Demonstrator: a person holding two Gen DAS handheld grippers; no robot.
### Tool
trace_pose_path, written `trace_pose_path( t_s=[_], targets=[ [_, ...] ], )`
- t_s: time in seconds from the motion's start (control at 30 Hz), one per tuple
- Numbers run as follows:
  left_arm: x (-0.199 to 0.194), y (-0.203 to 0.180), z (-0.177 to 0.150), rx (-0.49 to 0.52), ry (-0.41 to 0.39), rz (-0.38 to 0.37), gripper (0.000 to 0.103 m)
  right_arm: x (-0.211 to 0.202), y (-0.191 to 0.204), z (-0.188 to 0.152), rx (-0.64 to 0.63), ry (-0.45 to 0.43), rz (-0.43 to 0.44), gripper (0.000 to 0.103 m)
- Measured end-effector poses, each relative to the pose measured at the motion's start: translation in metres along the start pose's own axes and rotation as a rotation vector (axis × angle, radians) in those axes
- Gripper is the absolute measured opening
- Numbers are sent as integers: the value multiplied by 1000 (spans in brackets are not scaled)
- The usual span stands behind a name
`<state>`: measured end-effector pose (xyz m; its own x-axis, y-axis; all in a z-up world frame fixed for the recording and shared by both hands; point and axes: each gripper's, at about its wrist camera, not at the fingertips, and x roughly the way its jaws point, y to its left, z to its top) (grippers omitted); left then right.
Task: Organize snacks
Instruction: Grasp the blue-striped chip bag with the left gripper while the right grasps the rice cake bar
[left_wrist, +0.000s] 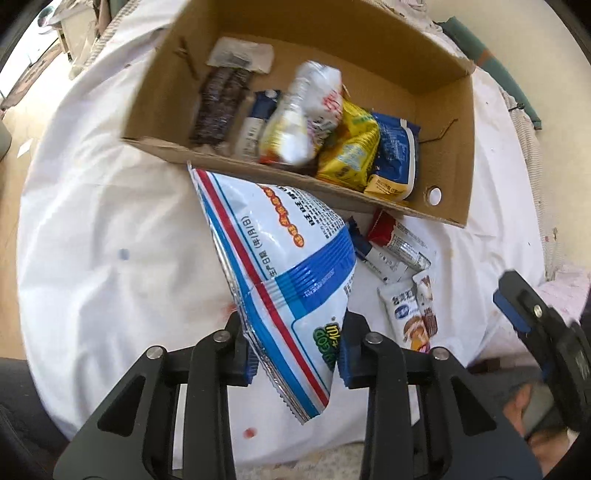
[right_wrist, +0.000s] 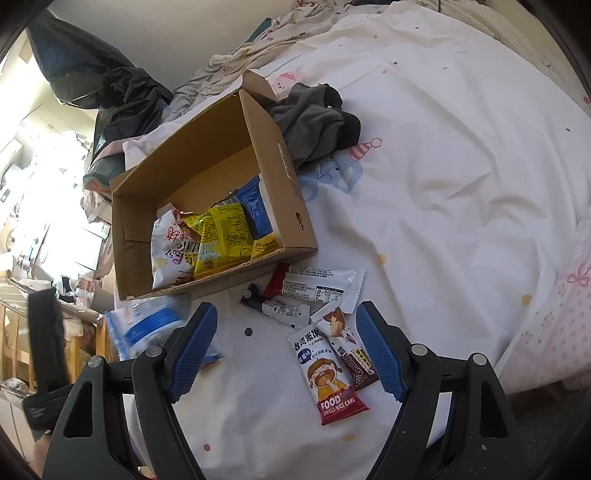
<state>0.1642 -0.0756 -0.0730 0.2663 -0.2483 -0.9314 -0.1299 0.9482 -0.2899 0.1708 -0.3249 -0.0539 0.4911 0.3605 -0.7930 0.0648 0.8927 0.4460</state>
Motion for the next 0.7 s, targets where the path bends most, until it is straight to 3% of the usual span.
trace_pose_path(
  t_s=[0.27,0.43,0.63,0.7],
  targets=[
    [-34,44,7,118,-67,71,29,-2,-10,1,32,-2,-30,80],
    [-40,63,6,72,-91,32,29,8,-16,2,41,32,-71,80],
    [-42,65,3,59,-122,9,29,44,-2,-9,-40,199,-114,77],
    [-44,66,2,59,-122,-9,29,58,14,-19,-127,277,-88,63]
  ],
)
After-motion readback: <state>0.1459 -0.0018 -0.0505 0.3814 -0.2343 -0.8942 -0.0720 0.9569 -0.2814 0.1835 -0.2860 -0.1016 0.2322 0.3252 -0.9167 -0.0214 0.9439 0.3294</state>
